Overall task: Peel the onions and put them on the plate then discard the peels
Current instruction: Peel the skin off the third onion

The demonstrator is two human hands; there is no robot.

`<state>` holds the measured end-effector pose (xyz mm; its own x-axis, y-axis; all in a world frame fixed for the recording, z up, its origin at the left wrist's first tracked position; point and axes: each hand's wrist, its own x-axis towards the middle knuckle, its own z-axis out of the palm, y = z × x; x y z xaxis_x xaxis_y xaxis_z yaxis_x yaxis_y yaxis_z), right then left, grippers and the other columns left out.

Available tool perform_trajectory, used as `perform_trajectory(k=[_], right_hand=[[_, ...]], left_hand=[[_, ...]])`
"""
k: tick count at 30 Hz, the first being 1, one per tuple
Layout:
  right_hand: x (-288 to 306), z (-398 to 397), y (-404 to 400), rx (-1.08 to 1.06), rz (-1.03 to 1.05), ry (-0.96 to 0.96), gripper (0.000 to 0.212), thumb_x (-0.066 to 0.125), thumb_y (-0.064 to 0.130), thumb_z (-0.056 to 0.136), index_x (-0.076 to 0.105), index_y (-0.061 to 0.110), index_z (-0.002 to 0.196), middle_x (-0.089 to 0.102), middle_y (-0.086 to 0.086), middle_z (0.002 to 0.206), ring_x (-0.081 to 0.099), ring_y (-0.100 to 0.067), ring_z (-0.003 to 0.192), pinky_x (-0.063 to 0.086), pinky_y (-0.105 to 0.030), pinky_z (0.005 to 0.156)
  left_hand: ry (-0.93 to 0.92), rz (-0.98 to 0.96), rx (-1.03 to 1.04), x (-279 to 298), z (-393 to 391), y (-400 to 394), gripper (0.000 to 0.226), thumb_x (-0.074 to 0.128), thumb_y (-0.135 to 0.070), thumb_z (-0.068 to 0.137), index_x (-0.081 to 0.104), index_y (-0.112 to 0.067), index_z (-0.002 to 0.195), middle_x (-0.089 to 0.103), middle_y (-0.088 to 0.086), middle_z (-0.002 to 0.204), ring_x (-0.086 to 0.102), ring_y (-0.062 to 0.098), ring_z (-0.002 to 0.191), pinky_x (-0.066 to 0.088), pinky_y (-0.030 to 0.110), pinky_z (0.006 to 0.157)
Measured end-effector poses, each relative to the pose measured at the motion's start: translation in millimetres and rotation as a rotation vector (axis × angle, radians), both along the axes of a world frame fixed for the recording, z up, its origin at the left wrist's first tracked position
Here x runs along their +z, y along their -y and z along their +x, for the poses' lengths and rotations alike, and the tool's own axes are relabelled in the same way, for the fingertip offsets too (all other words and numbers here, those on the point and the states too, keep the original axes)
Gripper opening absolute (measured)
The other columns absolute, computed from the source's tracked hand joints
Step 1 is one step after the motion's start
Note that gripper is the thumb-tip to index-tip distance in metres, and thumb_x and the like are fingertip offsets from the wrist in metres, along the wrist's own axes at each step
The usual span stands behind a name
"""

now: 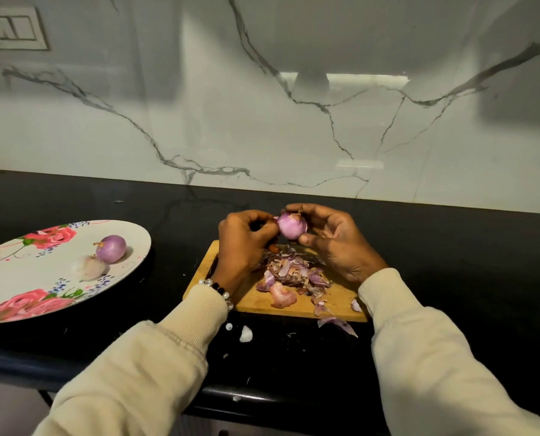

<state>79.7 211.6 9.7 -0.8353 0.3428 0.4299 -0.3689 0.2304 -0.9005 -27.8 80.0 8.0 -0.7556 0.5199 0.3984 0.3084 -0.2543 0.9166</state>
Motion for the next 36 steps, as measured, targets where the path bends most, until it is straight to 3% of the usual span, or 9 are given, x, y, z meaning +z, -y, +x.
perform_trajectory(k=[6, 10, 20, 24, 27, 29, 31, 33, 36], right_hand=[[-0.2, -2.2, 1.5, 0.06, -0.112, -0.057, 0.049, 0.054, -0.021, 0.086, 0.06, 0.008, 0.124, 0.063, -0.014, 0.13, 0.06, -0.028, 0.123, 0.055, -0.035, 0.093], [0.4, -2.8, 0.6, 0.117, -0.222, -0.104, 0.048, 0.052, -0.021, 0.085, 0.055, 0.003, 0.126, 0.062, -0.015, 0.128, 0.062, -0.028, 0.118, 0.058, -0.033, 0.087], [0.6, -4.8, 1.3, 0.144, -0.31, -0.144, 0.057, 0.07, -0.002, 0.07, 0.055, 0.003, 0.125, 0.061, -0.016, 0.129, 0.061, -0.03, 0.119, 0.058, -0.033, 0.087], [4.6, -0.7, -6.3, 0.108, -0.414, -0.238, 0.062, 0.073, 0.003, 0.064, 0.057, 0.006, 0.123, 0.064, -0.012, 0.126, 0.062, -0.031, 0.118, 0.058, -0.029, 0.084], [7.9, 2.9, -11.8, 0.058, -0.389, -0.25, 0.063, 0.076, 0.006, 0.063, 0.058, 0.008, 0.123, 0.063, -0.011, 0.129, 0.06, -0.031, 0.122, 0.058, -0.029, 0.084], [6.8, 2.2, -9.5, 0.044, -0.327, -0.22, 0.06, 0.075, 0.006, 0.064, 0.059, 0.008, 0.121, 0.065, -0.007, 0.124, 0.063, -0.025, 0.118, 0.058, -0.029, 0.084], [5.2, 0.9, -6.7, 0.039, -0.261, -0.19, 0.05, 0.069, -0.003, 0.071, 0.06, 0.008, 0.119, 0.067, -0.004, 0.12, 0.063, -0.022, 0.116, 0.058, -0.03, 0.087], [4.6, 0.7, -5.8, 0.035, -0.226, -0.166, 0.046, 0.059, -0.016, 0.079, 0.06, 0.008, 0.119, 0.067, -0.004, 0.119, 0.063, -0.023, 0.116, 0.057, -0.032, 0.09], [3.5, 1.0, -7.6, 0.034, -0.194, -0.145, 0.048, 0.052, -0.024, 0.082, 0.06, 0.007, 0.118, 0.067, -0.005, 0.119, 0.063, -0.022, 0.115, 0.057, -0.033, 0.091]], left_hand=[[0.138, 0.007, -0.037, -1.1, -2.6, -5.1, 0.013, 0.058, 0.0, 0.092, 0.07, 0.001, 0.087, 0.061, 0.012, 0.067, 0.051, 0.015, 0.054, 0.044, 0.028, 0.049], [0.12, -0.027, -0.028, -4.3, -6.0, -9.4, 0.017, 0.055, -0.005, 0.094, 0.067, 0.0, 0.081, 0.057, 0.004, 0.06, 0.047, 0.011, 0.048, 0.038, 0.026, 0.047], [0.142, -0.081, -0.008, -3.8, -6.6, -11.5, 0.023, 0.052, -0.01, 0.094, 0.062, -0.006, 0.073, 0.056, 0.005, 0.06, 0.05, 0.013, 0.05, 0.041, 0.029, 0.051], [0.338, -0.017, 0.024, 0.9, -11.2, -7.9, 0.028, 0.051, -0.019, 0.096, 0.058, -0.013, 0.069, 0.057, 0.004, 0.058, 0.055, 0.021, 0.058, 0.048, 0.038, 0.06], [0.155, -0.086, 0.177, -0.7, -15.5, -6.0, 0.029, 0.052, -0.02, 0.096, 0.065, -0.006, 0.074, 0.065, 0.009, 0.068, 0.064, 0.025, 0.065, 0.058, 0.044, 0.071], [-0.018, -0.118, 0.199, -4.0, -12.8, -6.3, 0.04, 0.054, -0.029, 0.096, 0.067, -0.004, 0.068, 0.068, 0.011, 0.068, 0.067, 0.029, 0.069, 0.059, 0.046, 0.069], [-0.167, -0.179, 0.195, -7.0, -10.2, -6.4, 0.048, 0.055, -0.038, 0.096, 0.068, -0.007, 0.062, 0.068, 0.003, 0.06, 0.067, 0.017, 0.061, 0.056, 0.036, 0.063], [-0.272, -0.211, 0.199, -7.2, -9.7, -6.1, 0.043, 0.062, -0.04, 0.093, 0.069, -0.011, 0.061, 0.067, -0.003, 0.058, 0.064, 0.008, 0.056, 0.054, 0.032, 0.06], [-0.361, -0.182, 0.245, -5.7, -12.2, -4.6, 0.022, 0.074, -0.033, 0.085, 0.071, -0.015, 0.073, 0.067, -0.005, 0.065, 0.064, 0.011, 0.063, 0.054, 0.031, 0.061]])
